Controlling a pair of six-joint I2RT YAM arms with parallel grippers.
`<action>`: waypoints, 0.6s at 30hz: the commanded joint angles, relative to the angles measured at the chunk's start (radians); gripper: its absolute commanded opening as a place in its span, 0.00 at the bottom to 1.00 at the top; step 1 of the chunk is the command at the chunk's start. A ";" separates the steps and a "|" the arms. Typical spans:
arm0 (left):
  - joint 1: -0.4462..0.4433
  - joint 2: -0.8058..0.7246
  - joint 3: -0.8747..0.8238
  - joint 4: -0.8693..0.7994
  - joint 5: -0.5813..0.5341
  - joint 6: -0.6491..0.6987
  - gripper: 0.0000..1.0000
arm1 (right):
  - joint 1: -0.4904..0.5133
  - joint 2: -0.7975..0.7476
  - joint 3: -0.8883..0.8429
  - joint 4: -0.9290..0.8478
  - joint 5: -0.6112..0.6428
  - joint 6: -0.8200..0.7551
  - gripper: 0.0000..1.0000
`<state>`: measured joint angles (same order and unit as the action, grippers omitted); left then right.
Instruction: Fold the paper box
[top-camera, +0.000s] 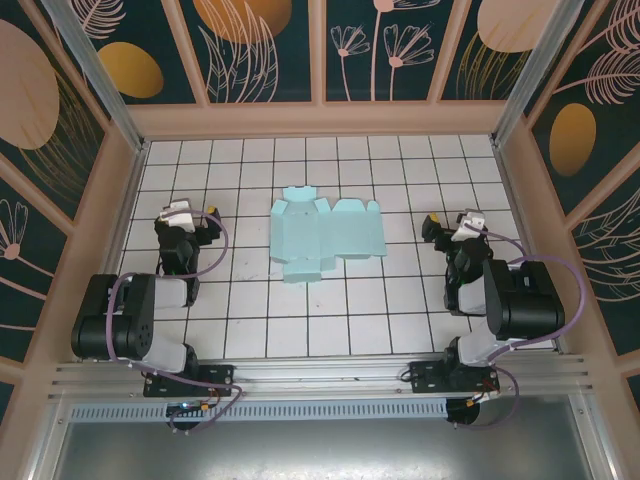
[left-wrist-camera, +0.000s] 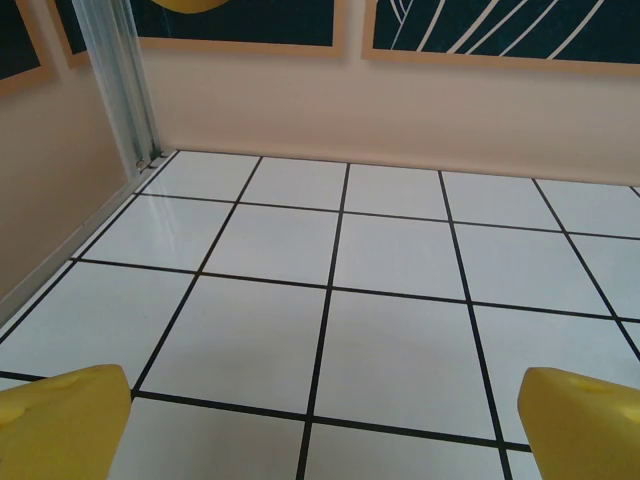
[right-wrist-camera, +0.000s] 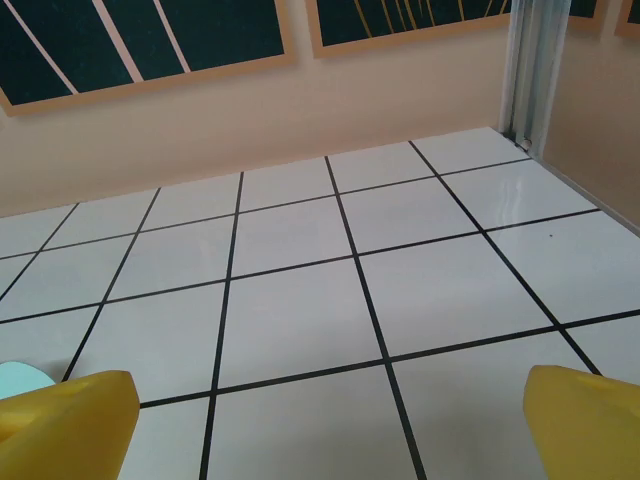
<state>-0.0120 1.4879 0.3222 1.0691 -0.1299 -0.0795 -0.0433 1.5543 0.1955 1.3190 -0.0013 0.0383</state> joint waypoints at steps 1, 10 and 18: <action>0.004 0.007 0.017 0.001 0.018 0.014 0.99 | 0.007 0.004 0.017 0.007 0.003 -0.012 0.99; 0.004 0.006 0.015 0.002 0.018 0.013 0.99 | 0.008 0.004 0.017 0.006 0.004 -0.010 0.99; 0.004 0.023 0.078 -0.095 0.000 0.006 0.99 | 0.007 0.003 0.029 -0.014 -0.037 -0.026 0.99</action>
<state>-0.0120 1.4899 0.3355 1.0412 -0.1314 -0.0799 -0.0433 1.5543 0.2008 1.3071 -0.0166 0.0319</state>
